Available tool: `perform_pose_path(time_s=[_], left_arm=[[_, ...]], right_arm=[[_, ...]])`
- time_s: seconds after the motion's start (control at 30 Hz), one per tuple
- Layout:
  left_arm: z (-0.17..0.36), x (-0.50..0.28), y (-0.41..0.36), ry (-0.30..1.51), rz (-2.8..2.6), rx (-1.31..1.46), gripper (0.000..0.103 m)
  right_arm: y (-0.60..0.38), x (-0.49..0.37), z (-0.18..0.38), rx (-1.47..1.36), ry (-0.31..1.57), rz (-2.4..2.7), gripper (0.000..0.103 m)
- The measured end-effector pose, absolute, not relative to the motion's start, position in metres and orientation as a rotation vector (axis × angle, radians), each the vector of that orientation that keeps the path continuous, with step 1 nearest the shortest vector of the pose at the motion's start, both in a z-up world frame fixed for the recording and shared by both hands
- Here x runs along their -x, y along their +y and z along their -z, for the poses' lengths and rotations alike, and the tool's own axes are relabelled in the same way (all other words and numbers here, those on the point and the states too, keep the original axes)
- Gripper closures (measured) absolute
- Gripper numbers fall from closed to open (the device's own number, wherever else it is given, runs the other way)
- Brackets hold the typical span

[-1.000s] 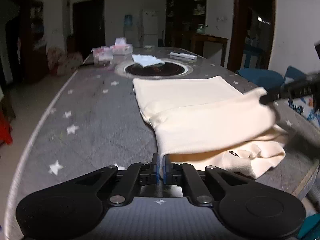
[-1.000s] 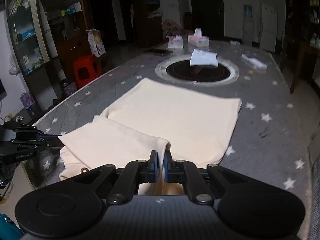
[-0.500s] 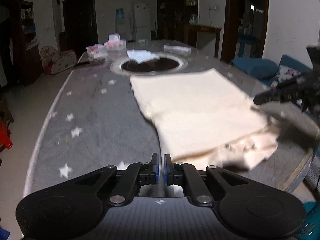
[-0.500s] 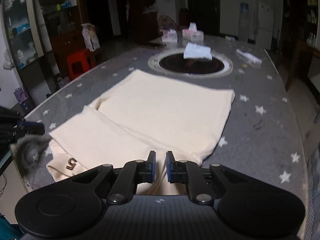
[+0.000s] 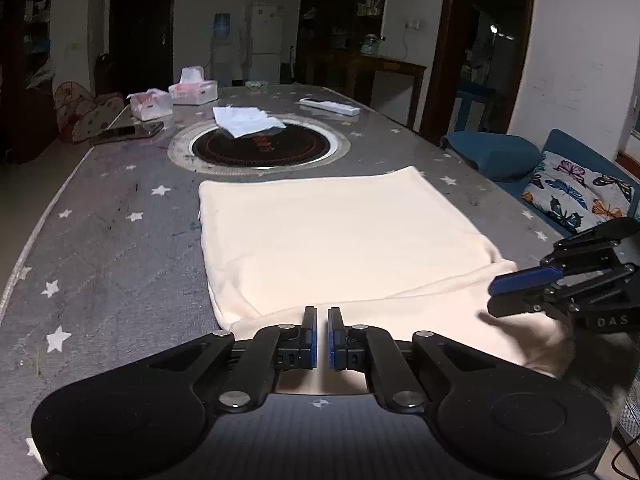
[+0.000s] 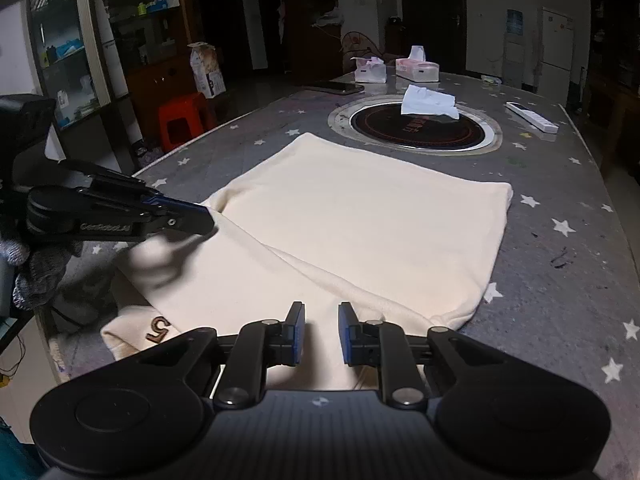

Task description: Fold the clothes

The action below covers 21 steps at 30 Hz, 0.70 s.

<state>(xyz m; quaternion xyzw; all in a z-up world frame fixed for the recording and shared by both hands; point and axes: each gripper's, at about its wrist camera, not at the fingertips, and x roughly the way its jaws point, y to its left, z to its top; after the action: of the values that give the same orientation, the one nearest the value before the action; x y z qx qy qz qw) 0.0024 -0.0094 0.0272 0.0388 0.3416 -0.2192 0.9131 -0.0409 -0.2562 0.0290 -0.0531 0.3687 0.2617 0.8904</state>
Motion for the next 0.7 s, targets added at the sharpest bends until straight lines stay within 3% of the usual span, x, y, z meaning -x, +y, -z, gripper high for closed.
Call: perform_pose_path(time_s=[0.23,0.3,0.7], left_arm=[[-0.019,-0.006,0.007,0.718,0.410,-0.045,0.095],[-0.019,-0.004,0.006,0.712,0.407,-0.055,0.095],[-0.036,0.033,-0.005,0.664,0.485,-0.122,0.094]], right_arm=[[-0.257,0.040,-0.025,0.130,0.769,-0.550,0.085],[-0.256,0.041,-0.027,0.139,0.760,-0.554,0.078],[-0.252,0.070,-0.031,0.241,0.739,-0.587,0.070]])
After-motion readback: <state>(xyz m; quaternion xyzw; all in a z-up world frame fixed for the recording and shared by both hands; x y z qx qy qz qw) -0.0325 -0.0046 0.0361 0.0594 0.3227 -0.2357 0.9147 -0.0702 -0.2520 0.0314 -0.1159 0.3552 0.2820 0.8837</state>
